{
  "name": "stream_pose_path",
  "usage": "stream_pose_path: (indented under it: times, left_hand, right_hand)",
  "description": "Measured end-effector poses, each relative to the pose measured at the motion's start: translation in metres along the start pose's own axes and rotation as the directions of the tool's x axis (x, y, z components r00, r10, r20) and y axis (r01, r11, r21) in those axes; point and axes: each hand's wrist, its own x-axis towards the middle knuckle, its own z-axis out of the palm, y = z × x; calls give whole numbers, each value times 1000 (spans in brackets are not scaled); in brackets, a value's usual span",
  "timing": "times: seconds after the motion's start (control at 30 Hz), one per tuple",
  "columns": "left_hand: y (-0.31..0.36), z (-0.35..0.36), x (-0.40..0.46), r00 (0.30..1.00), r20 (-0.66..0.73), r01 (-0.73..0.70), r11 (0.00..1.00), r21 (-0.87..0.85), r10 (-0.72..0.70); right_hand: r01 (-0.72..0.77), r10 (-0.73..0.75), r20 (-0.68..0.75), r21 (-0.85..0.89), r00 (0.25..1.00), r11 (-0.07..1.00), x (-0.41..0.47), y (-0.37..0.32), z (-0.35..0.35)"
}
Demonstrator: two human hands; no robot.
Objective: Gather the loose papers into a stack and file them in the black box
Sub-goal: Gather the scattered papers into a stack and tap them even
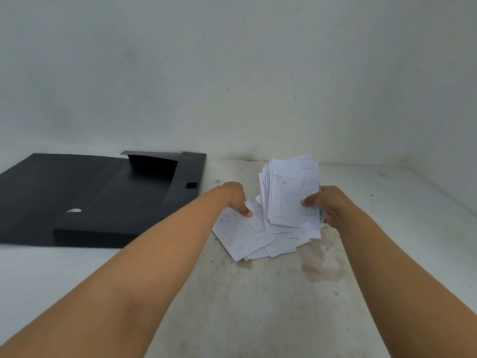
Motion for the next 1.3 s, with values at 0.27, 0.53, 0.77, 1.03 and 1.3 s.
stream_pose_path:
  times: [0.27,0.53,0.77,1.03,1.3]
  left_hand:
    - [-2,-5,-5,1000,-6,-6,998,-59,6]
    - [-18,-39,-16,995,50,-37,764,-644,90]
    - [-21,-43,-18,983,-37,-141,606,-783,180]
    - [-37,-41,-10,970,-202,-241,665,-707,136]
    - [-36,-44,-9,953,-254,-302,597,-743,167]
  right_hand:
    - [-17,16,18,21,1000,1000,1,6,8]
    - [17,-18,16,55,1000,998,6,8,21]
    - [83,-88,49,89,995,993,11,3,46]
    - [159,-174,169,101,970,982,25,7,53]
    - [97,-163,320,214,933,972,39,11,51]
